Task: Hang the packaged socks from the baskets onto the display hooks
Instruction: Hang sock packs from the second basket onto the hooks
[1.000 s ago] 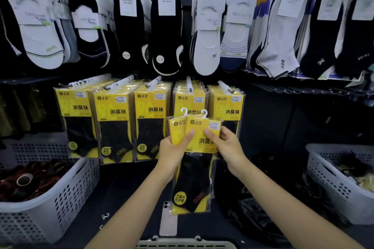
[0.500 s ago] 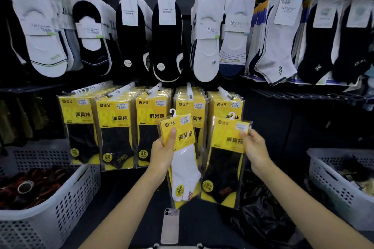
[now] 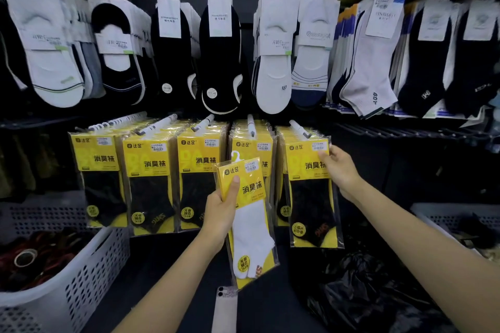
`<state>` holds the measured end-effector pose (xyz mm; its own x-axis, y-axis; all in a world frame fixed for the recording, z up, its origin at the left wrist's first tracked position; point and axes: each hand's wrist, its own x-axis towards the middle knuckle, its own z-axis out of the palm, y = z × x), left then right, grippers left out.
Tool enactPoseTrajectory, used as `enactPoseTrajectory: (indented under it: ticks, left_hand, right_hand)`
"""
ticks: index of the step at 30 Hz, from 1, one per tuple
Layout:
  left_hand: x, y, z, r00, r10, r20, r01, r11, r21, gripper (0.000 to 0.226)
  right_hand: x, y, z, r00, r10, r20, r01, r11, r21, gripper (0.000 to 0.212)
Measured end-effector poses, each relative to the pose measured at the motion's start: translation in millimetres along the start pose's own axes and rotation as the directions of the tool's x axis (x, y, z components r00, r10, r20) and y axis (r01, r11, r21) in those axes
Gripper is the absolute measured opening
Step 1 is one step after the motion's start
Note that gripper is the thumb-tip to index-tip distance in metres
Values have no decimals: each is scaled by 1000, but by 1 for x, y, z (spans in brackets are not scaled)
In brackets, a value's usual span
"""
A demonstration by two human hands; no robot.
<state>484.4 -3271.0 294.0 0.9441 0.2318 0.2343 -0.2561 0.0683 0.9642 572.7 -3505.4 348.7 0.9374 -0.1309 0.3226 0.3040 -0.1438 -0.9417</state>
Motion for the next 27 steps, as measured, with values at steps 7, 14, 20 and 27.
enactPoseTrajectory:
  ticks: [7, 14, 20, 27]
  left_hand:
    - [2, -4, 3, 1000, -4, 30, 4, 1000, -3, 24]
    - [-2, -8, 3, 998, -27, 59, 28, 1000, -13, 23]
    - [-9, -10, 21, 995, -9, 99, 6, 999, 36, 12]
    - [-12, -8, 50, 989, 15, 148, -26, 997, 73, 9]
  right_hand:
    - [9, 29, 8, 969, 135, -208, -124, 990, 64, 30]
    - [-20, 51, 5, 905, 217, -365, -226, 974, 16, 33]
    - [-66, 35, 26, 986, 166, 8, -166, 981, 100, 20]
    - [-89, 20, 34, 983, 95, 156, -130, 964, 233, 19]
